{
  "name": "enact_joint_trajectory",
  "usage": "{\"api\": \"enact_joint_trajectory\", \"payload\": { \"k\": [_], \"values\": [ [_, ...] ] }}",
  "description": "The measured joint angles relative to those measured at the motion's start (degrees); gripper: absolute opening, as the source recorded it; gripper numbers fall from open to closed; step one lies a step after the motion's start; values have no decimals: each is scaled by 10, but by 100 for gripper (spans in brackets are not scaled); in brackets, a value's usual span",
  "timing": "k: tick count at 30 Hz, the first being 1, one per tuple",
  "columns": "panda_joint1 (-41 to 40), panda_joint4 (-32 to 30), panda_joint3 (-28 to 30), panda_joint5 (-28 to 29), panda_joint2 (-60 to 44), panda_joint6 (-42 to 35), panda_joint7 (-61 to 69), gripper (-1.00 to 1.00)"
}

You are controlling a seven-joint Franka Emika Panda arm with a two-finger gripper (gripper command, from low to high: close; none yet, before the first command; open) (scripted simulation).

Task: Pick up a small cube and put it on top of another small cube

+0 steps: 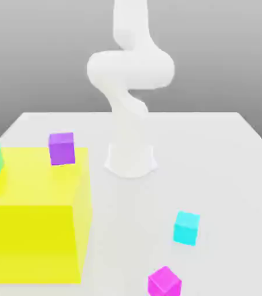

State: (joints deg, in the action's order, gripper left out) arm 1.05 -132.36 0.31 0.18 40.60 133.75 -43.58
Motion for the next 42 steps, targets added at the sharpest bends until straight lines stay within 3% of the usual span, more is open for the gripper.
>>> {"api": "enact_joint_trajectory", "payload": {
  "k": [26, 31, 32, 38, 42],
  "values": [
    [63, -61, -4, -3, -544, 204, 250, 0],
    [63, -47, -7, 3, -647, 275, 258, 0],
    [63, -44, -6, 3, -665, 289, 258, -100],
    [63, -42, -7, 4, -673, 295, 257, -100],
    [61, -54, -8, 3, -618, 251, 258, -100]
  ]
}}
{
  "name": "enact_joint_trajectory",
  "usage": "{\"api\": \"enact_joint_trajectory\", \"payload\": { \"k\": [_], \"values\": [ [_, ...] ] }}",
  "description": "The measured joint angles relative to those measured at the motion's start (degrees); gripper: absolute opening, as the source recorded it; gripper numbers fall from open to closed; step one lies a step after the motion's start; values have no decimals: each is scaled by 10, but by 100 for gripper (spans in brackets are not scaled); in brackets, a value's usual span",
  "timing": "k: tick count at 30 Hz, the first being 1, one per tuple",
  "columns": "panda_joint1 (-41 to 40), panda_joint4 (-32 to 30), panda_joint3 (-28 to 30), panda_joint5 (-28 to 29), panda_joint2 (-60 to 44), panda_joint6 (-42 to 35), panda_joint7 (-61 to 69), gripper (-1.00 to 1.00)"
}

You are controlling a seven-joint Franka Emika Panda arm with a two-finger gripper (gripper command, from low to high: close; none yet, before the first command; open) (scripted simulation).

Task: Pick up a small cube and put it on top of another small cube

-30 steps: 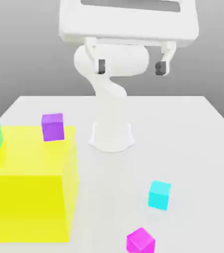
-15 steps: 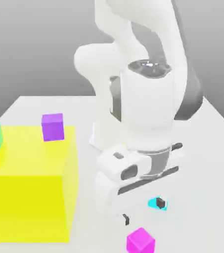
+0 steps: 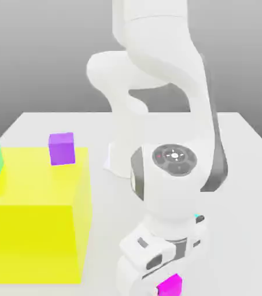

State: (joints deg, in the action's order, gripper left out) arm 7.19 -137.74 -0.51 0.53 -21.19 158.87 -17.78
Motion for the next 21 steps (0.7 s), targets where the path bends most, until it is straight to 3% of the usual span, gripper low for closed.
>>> {"api": "enact_joint_trajectory", "payload": {
  "k": [3, 8, 19, 21],
  "values": [
    [-4, 11, 4, -1, 35, -53, -1, -100],
    [-53, 44, 72, 2, 118, -173, -67, -100],
    [-243, 75, 186, 33, 335, -415, -254, -100],
    [-264, 52, 192, 45, 364, -412, -280, -100]
  ]
}}
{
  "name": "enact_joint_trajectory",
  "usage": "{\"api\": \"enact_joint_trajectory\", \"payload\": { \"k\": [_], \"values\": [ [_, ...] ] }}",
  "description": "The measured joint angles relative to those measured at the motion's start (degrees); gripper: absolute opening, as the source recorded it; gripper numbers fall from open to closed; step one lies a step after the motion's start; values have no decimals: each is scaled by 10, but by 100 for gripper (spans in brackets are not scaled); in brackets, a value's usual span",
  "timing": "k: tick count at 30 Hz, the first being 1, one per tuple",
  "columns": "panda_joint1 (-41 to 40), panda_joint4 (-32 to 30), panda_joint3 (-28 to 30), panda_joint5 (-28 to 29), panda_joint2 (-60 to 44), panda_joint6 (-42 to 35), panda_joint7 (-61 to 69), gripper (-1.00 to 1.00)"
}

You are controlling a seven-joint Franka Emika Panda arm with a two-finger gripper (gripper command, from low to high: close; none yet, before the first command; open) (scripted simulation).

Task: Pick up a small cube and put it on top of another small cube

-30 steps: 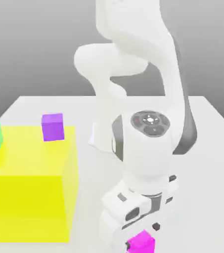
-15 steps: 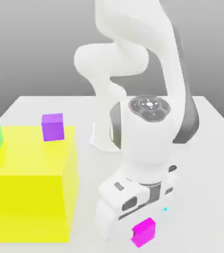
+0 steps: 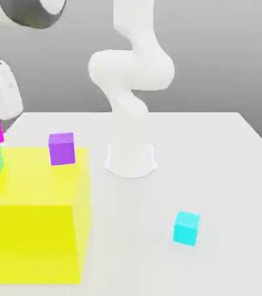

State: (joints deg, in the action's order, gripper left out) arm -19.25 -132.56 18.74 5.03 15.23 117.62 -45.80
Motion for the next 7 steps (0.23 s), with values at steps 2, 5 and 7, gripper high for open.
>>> {"api": "enact_joint_trajectory", "payload": {
  "k": [2, 5, 7],
  "values": [
    [-6, -28, 5, 1, -6, 37, -5, -100],
    [-8, -54, 9, -2, -22, 80, -3, 100],
    [-8, -54, 9, -2, -22, 80, -3, 100]
  ]
}}
